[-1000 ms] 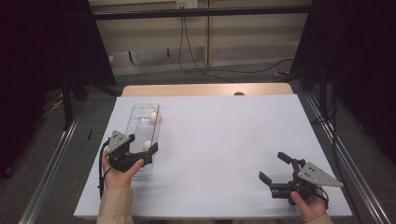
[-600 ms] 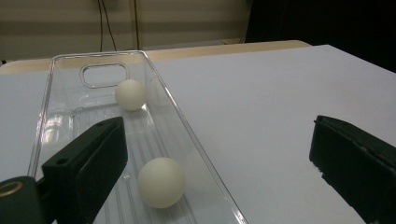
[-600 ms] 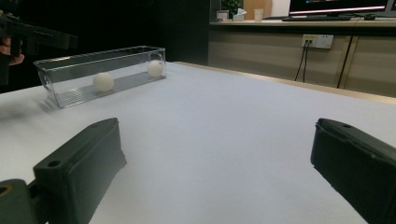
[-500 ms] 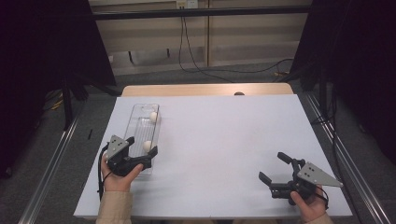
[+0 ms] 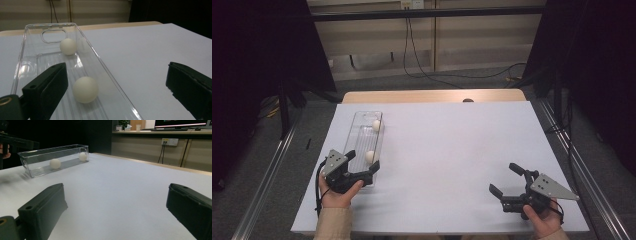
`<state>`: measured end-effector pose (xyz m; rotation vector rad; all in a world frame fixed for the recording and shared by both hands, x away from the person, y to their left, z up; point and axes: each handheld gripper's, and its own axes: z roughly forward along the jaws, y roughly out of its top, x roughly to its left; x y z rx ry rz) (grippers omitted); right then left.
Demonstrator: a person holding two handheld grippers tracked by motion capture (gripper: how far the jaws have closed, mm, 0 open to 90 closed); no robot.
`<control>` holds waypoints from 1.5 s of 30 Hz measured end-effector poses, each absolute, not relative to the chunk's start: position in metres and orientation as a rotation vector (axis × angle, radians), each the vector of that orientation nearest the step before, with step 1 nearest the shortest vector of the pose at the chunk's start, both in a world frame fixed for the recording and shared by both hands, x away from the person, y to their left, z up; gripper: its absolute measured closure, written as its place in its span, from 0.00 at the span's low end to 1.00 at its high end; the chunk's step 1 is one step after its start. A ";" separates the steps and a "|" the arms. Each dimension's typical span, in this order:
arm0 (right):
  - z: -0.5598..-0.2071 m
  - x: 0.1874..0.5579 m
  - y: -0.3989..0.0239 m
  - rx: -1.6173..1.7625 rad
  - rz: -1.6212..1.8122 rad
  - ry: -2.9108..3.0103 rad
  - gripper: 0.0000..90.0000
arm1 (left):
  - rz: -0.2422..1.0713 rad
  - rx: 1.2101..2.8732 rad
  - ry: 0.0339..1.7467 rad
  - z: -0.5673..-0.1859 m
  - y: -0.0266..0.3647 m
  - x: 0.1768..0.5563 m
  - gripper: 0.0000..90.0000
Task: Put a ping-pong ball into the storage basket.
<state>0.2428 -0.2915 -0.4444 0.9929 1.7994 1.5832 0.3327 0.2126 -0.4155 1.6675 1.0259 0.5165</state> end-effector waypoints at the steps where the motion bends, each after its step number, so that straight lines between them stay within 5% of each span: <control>1: -0.444 0.243 -0.291 0.993 1.583 1.800 0.02 | 0.519 1.664 1.029 -0.416 0.213 0.332 0.05; 45: -0.445 0.243 -0.291 0.986 1.577 1.808 0.02 | 0.554 1.727 0.982 -0.435 0.215 0.315 0.05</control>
